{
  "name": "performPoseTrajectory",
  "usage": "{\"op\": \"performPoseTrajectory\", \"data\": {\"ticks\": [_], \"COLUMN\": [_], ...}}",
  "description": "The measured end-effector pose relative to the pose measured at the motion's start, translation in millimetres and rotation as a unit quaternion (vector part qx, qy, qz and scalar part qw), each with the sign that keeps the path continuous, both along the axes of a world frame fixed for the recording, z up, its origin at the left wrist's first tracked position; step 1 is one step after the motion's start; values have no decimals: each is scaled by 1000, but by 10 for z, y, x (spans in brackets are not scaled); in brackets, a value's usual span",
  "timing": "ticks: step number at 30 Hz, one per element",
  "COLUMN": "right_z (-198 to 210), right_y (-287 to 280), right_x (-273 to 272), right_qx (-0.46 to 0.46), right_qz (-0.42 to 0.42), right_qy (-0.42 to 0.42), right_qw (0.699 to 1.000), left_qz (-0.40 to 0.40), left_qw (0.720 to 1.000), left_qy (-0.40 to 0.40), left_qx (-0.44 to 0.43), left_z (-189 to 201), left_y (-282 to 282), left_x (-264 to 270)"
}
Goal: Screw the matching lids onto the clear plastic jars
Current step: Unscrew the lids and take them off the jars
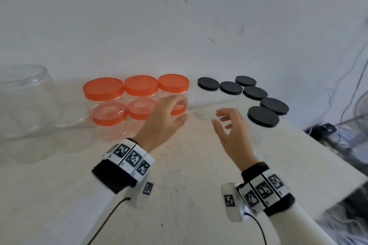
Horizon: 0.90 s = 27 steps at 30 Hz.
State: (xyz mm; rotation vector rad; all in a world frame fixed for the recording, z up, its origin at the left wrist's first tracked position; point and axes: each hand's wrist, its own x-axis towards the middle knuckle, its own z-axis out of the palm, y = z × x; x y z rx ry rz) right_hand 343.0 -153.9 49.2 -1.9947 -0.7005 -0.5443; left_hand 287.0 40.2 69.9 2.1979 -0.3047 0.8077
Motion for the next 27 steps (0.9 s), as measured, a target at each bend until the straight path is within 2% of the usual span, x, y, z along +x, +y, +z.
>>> {"op": "performPoseTrajectory", "data": {"ticks": [2,4,10,15,20,23,27], "right_z": [67,111,101,-41,-85,-125,-149], "right_y": [-274,-560,-1324,-1775,-1947,-1922,-1879], "right_x": [-28,25,533,1118,1505,1630,1748], "right_qx": [6,17,51,-12,-32,-26,-1], "right_qz": [-28,-59,-116,-73,16,53,87], "right_qy": [-25,-34,-23,47,118,131,125], "right_qw": [999,998,992,996,992,990,988], "left_qz": [-54,-78,-66,-21,11,48,90], "left_qw": [997,993,989,973,950,949,961], "left_qy": [48,86,133,214,231,212,137], "left_qx": [-28,-20,-11,-82,-208,-226,-225], "left_z": [-63,-144,-289,-361,-420,-447,-446], "left_y": [-258,-491,-1161,-1671,-1959,-1982,-1868], "left_x": [34,98,457,924,1249,1298,1243]}}
